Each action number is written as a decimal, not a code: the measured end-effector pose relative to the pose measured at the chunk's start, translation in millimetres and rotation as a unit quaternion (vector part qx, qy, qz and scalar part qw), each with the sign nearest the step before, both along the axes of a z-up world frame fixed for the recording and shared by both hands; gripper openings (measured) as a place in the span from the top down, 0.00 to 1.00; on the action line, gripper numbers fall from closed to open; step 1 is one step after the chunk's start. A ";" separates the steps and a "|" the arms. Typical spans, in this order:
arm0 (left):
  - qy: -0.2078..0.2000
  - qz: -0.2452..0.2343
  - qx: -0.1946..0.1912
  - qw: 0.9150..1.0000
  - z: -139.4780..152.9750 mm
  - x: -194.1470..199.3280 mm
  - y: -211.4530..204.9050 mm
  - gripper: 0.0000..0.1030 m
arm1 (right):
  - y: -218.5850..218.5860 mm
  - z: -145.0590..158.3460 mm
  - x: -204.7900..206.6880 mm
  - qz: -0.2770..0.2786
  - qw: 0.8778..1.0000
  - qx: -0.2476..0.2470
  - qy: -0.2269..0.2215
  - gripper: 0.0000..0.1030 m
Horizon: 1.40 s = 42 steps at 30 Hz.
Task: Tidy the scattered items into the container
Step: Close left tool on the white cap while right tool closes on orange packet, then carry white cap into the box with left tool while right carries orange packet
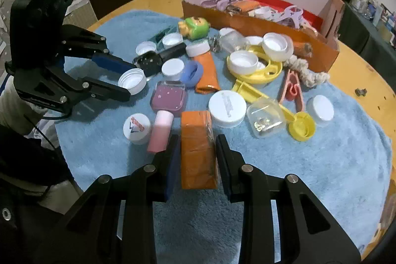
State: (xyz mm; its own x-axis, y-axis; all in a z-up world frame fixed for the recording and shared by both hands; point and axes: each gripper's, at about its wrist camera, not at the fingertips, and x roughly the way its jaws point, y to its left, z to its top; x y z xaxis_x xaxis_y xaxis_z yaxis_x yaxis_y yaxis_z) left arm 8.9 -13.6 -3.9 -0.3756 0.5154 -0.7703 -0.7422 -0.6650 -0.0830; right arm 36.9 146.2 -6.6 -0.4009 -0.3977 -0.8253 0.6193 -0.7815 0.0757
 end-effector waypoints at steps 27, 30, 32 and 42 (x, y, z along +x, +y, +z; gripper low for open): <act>0.020 0.059 0.006 0.998 34.1 -17.2 -1.4 0.67 | 4.3 50.6 -16.8 -0.009 0.998 -0.023 0.054 0.73; 0.026 0.065 0.007 0.998 42.1 -21.6 -0.4 0.67 | 3.4 59.4 -21.9 -0.008 0.998 -0.026 0.062 0.73; 0.031 0.070 0.008 0.997 47.1 -24.5 0.3 0.67 | 3.3 65.0 -24.9 -0.007 0.997 -0.028 0.066 0.73; 0.048 0.089 0.011 0.995 72.1 -46.5 8.8 0.67 | 1.5 89.9 -46.4 0.001 0.996 -0.036 0.084 0.73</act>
